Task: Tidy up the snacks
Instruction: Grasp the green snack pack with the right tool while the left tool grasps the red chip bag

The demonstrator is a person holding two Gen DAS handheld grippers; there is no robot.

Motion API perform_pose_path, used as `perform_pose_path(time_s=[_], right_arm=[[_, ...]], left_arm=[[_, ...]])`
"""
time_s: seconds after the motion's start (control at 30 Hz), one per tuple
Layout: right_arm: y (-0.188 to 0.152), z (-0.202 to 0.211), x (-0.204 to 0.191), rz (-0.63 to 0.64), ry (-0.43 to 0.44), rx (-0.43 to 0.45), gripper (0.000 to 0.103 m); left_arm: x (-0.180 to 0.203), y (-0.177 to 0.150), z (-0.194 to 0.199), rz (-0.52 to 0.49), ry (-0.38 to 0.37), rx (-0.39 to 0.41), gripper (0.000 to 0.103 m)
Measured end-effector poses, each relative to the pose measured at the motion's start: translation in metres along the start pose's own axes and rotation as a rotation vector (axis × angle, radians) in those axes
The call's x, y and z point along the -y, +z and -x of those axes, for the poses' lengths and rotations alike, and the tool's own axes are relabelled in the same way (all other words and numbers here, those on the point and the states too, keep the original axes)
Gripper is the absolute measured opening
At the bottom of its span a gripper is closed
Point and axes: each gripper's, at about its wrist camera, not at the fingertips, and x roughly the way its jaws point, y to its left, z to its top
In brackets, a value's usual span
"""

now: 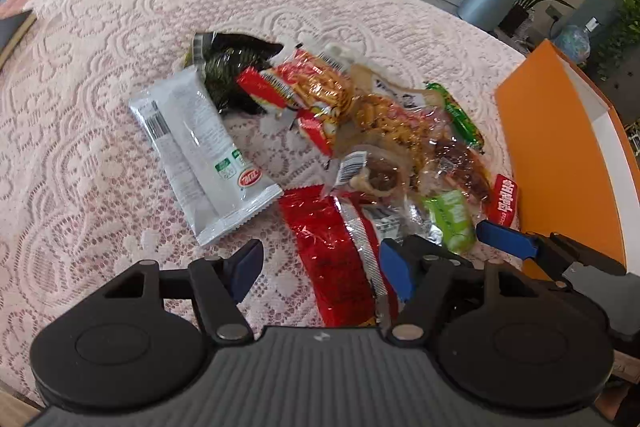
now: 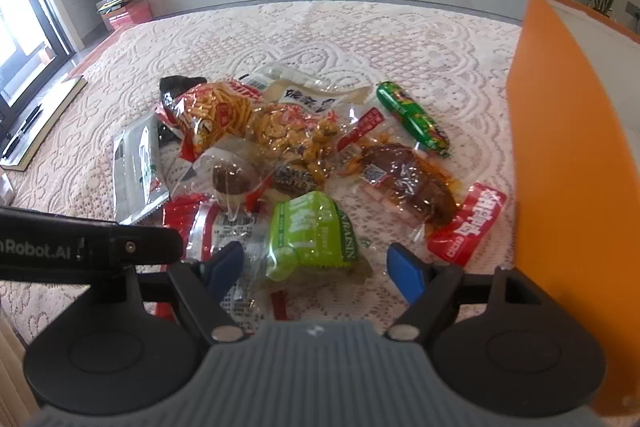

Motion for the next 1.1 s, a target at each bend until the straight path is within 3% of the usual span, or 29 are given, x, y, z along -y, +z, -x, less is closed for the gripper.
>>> perform_pose_path(time_s=[0.13, 0.23, 0.3, 0.57, 0.73, 0.9, 1.1], right_arm=[[-0.001, -0.005, 0.000, -0.007, 0.019, 0.015, 0.073], [-0.001, -0.004, 0.001, -0.012, 0.031, 0.020, 0.063], [-0.001, -0.003, 0.001, -0.004, 0.010, 0.010, 0.050], [-0.008, 0.015, 0.011, -0.030, 0.005, 0.024, 0.047], [-0.013, 0.031, 0.013, -0.035, -0.012, 0.049, 0.046], [-0.020, 0.034, 0.018, -0.042, -0.098, -0.004, 0.046], [-0.024, 0.035, 0.023, -0.066, -0.063, -0.004, 0.047]], left_arm=[[-0.005, 0.001, -0.004, 0.039, -0.021, -0.014, 0.078], [-0.005, 0.001, -0.005, 0.040, -0.028, -0.022, 0.078], [-0.002, 0.001, -0.006, 0.039, -0.034, -0.029, 0.078], [0.016, -0.001, -0.014, 0.066, -0.029, -0.045, 0.084], [0.037, 0.002, -0.021, 0.030, 0.037, -0.059, 0.086], [0.054, 0.003, -0.031, -0.005, 0.132, -0.061, 0.089], [0.065, 0.000, -0.040, -0.023, 0.210, -0.065, 0.090]])
